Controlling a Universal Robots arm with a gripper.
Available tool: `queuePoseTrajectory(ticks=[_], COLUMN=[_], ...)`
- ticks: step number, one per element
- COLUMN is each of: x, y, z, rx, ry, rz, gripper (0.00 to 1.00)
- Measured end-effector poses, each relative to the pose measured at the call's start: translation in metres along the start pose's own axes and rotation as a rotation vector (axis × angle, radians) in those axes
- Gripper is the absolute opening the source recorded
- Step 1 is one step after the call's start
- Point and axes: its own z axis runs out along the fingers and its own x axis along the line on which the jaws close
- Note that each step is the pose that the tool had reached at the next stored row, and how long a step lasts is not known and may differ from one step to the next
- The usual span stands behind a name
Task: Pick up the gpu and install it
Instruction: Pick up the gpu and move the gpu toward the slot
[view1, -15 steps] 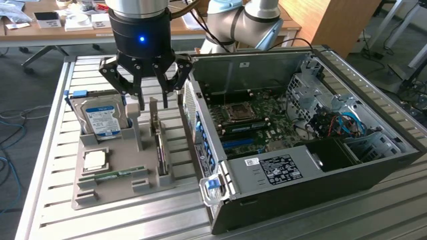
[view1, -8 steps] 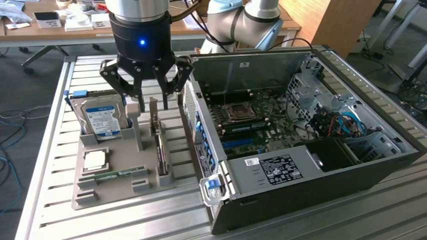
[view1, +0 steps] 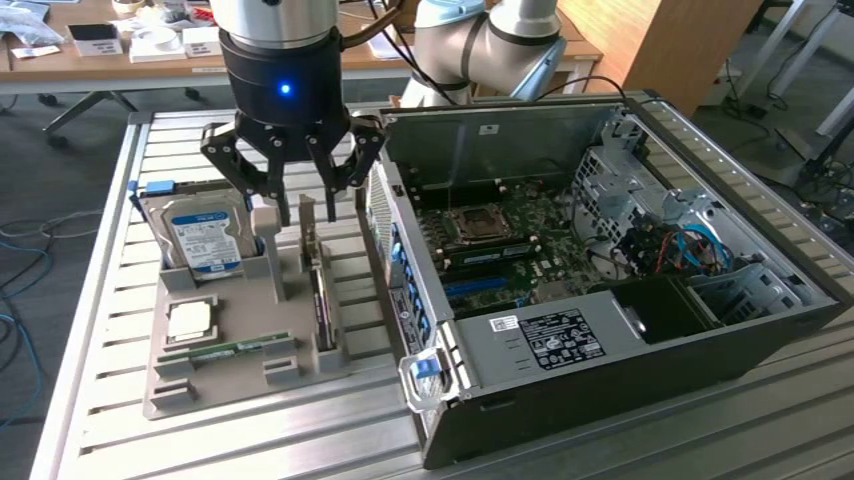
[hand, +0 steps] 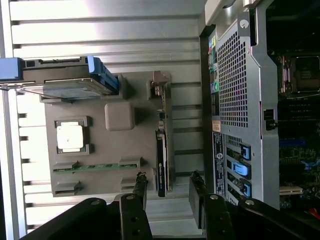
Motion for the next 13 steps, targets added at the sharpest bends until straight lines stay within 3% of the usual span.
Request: queuePoseTrajectory(ticks=[13], x=[0.0001], y=[-0.0002], z=[0.0054], rx=[-0.0001], ry=[0.0], rz=[0.0], gripper=[0.47])
